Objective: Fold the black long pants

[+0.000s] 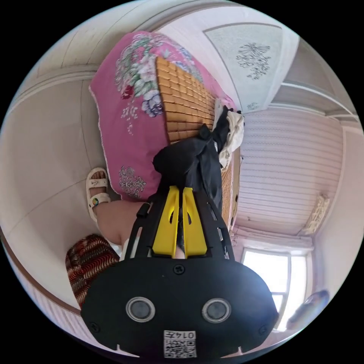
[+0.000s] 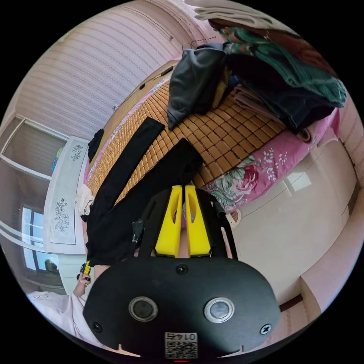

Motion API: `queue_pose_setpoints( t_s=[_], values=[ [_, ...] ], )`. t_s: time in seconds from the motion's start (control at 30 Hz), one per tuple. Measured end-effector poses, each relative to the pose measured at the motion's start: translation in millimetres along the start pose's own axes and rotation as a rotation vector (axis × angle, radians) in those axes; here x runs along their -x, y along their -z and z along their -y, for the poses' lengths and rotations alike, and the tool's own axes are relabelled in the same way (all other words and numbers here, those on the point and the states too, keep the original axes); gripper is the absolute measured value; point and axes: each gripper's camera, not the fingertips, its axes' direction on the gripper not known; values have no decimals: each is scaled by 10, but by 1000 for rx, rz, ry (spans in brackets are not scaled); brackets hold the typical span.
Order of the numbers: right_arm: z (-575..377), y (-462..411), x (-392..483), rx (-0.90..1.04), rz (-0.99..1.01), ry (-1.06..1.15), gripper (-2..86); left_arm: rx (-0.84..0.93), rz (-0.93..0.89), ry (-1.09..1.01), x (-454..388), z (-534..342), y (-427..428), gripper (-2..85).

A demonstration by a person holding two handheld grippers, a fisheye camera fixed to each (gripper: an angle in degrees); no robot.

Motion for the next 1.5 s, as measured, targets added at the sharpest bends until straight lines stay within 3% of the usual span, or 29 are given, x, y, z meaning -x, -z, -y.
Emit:
queue_pose_setpoints(
  t_s=[0.33, 0.53, 0.67, 0.87, 0.97, 1.03, 1.1, 1.13, 1.5],
  values=[
    [1489, -497, 1375, -14, -160, 383, 10, 19, 1, -441, -2073, 410, -564, -8],
    [2571, -1433, 1897, 33, -193, 254, 57, 8, 142, -503, -3077, 836, -1744, 32],
    [2513, -1854, 2027, 28, -261, 299, 75, 5, 288, -380, -3084, 844, -2290, 60],
    [1808, -2409, 2191, 139, -408, 611, 35, -95, 447, -539, -3341, 207, -2581, 28],
    [1564, -2583, 2279, 118, -508, 665, 2, 64, 518, -819, -3638, -323, -3019, -2],
    [1468, -2631, 2371, 90, -568, 692, -6, 324, 675, -1013, -3758, -747, -3624, -8],
    [1440, -2645, 2423, 116, -597, 711, -8, 443, 891, -1117, -3721, -1018, -4031, -9],
    [1436, -2625, 2428, 140, -591, 709, -8, 420, 951, -1218, -3774, -1184, -4134, -9],
    [482, -1818, 1729, 384, -524, 633, -10, 701, 1095, -1342, -3988, -1750, -4256, -10]
  ],
)
